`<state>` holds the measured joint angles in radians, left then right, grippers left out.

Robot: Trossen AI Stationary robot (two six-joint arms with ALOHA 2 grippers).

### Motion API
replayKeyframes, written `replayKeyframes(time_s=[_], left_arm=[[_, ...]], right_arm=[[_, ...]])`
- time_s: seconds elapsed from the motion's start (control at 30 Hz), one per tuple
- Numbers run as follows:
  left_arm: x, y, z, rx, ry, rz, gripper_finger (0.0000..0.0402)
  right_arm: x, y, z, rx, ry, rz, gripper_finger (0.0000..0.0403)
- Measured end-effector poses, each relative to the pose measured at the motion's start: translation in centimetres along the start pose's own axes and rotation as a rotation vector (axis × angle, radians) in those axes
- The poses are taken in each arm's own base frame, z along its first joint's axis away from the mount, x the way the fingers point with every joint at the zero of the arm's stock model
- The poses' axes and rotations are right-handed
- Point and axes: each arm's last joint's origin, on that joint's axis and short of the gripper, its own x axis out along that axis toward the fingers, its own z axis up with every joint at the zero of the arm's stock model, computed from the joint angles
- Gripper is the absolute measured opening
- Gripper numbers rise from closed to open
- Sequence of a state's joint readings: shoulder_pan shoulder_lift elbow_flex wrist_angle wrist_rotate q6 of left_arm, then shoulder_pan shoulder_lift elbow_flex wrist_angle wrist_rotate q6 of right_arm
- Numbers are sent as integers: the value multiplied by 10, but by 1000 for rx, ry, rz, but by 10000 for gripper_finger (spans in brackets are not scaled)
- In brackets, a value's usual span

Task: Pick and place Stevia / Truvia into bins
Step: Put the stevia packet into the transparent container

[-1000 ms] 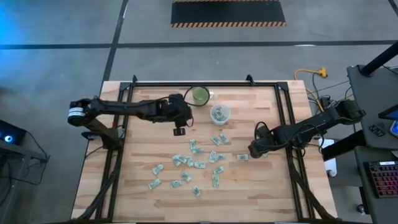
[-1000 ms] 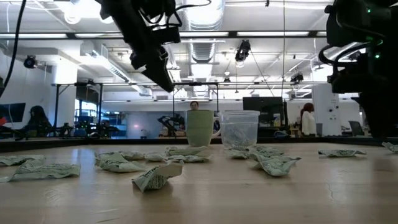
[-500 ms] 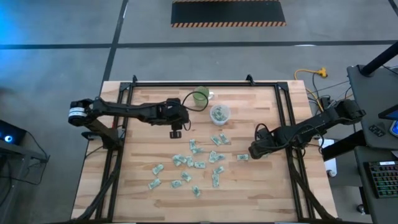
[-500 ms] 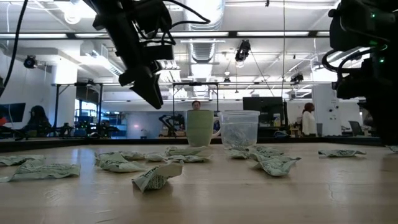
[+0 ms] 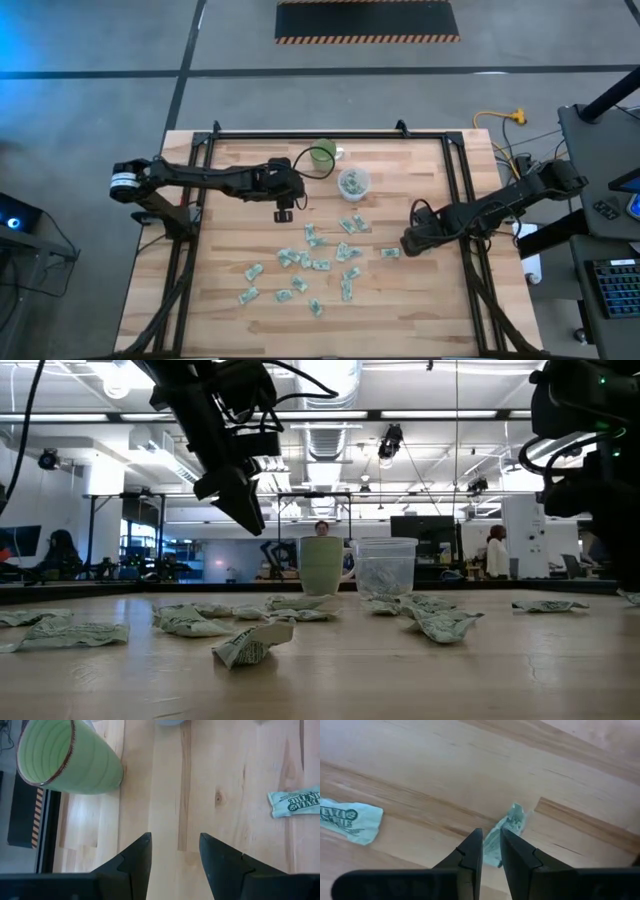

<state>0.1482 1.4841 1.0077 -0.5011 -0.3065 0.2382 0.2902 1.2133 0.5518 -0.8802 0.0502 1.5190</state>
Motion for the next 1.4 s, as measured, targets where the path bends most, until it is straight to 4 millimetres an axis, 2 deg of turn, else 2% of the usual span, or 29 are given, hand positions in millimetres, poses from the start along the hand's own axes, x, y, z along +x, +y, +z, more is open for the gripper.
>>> replayKeyframes(time_s=[0.27,0.5,0.67,0.77,0.9,1.1,1.27,1.4], left_arm=[[0,-1,0,0,-4,-14,148],[0,-1,0,-22,-5,-14,148],[0,-1,0,-24,-8,-15,148],[0,-1,1,-24,-10,-15,148],[0,0,2,-27,-18,-13,148],[0,0,1,-28,-17,-13,148],[0,0,2,-29,-22,-12,148],[0,0,2,-30,-23,-12,148]], right_arm=[[2,-3,-2,-15,0,-23,58],[16,-12,-3,-15,0,-26,59],[15,-11,-3,-27,4,-23,56],[14,-9,-3,-75,4,-13,42],[11,-3,-3,-160,-1,28,13],[7,10,0,-368,-94,123,9],[-2,27,4,-633,-267,213,9],[-16,40,9,-810,-472,202,9]])
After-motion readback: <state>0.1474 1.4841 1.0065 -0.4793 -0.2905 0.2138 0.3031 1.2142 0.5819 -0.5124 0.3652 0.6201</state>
